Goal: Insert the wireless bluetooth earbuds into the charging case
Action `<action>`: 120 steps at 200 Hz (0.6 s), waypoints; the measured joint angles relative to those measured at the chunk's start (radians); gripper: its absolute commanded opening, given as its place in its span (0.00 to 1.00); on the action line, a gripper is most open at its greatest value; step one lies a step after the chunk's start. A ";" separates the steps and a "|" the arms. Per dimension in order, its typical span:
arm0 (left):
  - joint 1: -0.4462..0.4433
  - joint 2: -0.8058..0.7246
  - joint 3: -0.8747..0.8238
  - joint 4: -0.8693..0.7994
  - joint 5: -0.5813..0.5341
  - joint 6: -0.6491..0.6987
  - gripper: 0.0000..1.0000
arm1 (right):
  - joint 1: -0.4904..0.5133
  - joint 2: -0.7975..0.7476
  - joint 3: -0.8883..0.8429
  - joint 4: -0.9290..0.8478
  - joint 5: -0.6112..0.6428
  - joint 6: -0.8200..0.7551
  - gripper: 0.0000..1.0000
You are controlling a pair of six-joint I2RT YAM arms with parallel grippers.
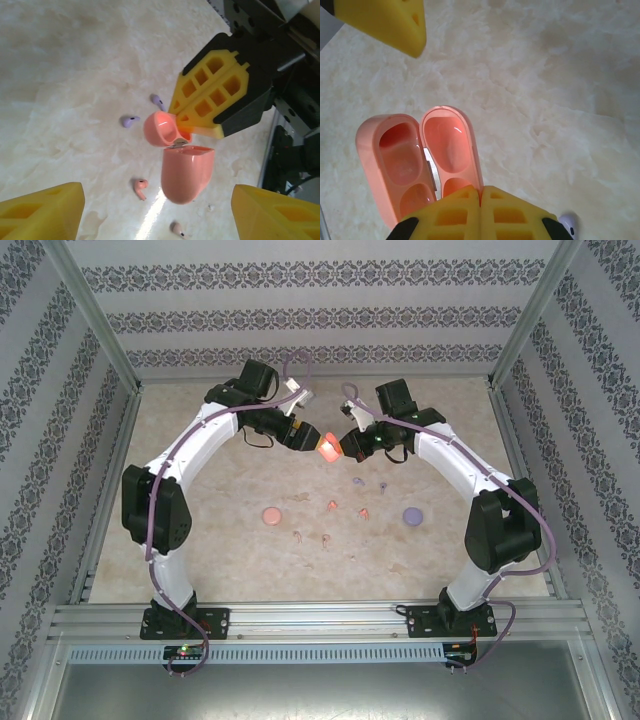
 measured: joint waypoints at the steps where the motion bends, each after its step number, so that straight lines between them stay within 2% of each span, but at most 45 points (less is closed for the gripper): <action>1: 0.000 0.001 0.000 -0.001 0.003 0.001 0.74 | 0.001 0.000 0.001 0.000 0.000 0.000 0.00; 63: 0.000 0.050 0.048 -0.047 0.111 0.022 0.66 | 0.025 0.000 0.024 0.001 -0.014 0.000 0.00; 120: 0.000 0.050 0.051 -0.092 0.156 0.050 0.61 | 0.025 0.002 0.030 0.000 -0.014 0.000 0.00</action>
